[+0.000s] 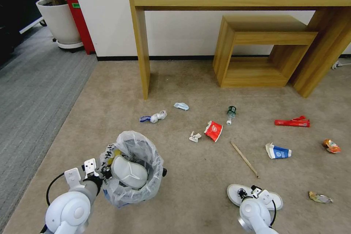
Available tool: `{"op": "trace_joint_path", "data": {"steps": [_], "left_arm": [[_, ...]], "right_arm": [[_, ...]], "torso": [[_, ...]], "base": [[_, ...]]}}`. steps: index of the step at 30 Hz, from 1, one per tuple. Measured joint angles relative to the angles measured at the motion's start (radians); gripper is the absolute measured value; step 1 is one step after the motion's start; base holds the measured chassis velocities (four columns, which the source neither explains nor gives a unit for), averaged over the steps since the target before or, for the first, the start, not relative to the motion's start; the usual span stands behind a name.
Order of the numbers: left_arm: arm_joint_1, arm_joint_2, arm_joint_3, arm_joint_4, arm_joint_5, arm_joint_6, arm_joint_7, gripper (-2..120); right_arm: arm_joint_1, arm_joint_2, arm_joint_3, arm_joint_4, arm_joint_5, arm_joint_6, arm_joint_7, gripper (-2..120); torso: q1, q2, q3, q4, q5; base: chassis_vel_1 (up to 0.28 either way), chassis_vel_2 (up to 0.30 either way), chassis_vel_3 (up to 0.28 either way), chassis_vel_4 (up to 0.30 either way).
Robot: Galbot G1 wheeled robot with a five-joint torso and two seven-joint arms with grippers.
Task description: Pick up the trash bin and place the garbage on the floor into it.
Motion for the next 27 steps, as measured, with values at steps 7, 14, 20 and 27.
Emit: {"op": "trace_joint_path", "data": {"steps": [7, 14, 20, 27], "left_arm": [[0.0, -0.003, -0.001, 0.0, 0.006, -0.003, 0.002, 0], [0.003, -0.004, -0.003, -0.002, 0.009, -0.007, 0.004, 0], [0.006, -0.008, -0.004, -0.004, 0.014, -0.01, 0.004, 0], [0.007, -0.013, -0.004, -0.004, 0.02, -0.011, 0.004, 0]], "right_arm": [[0.0, -0.007, -0.003, -0.009, -0.025, 0.007, -0.01, 23], [0.004, -0.018, -0.008, -0.031, -0.048, 0.016, -0.029, 15], [0.006, -0.022, -0.013, -0.044, -0.068, 0.021, -0.041, 0], [-0.036, -0.062, 0.008, 0.038, -0.108, 0.095, -0.144, 0]], "torso": [[0.0, 0.0, 0.0, 0.0, 0.0], [0.0, 0.0, 0.0, 0.0, 0.0], [0.0, 0.0, 0.0, 0.0, 0.0001], [0.0, 0.0, 0.0, -0.0001, 0.0002]], "base": [[0.0, 0.0, 0.0, 0.0], [0.0, 0.0, 0.0, 0.0], [0.0, 0.0, 0.0, 0.0], [0.0, 0.0, 0.0, 0.0]]}}
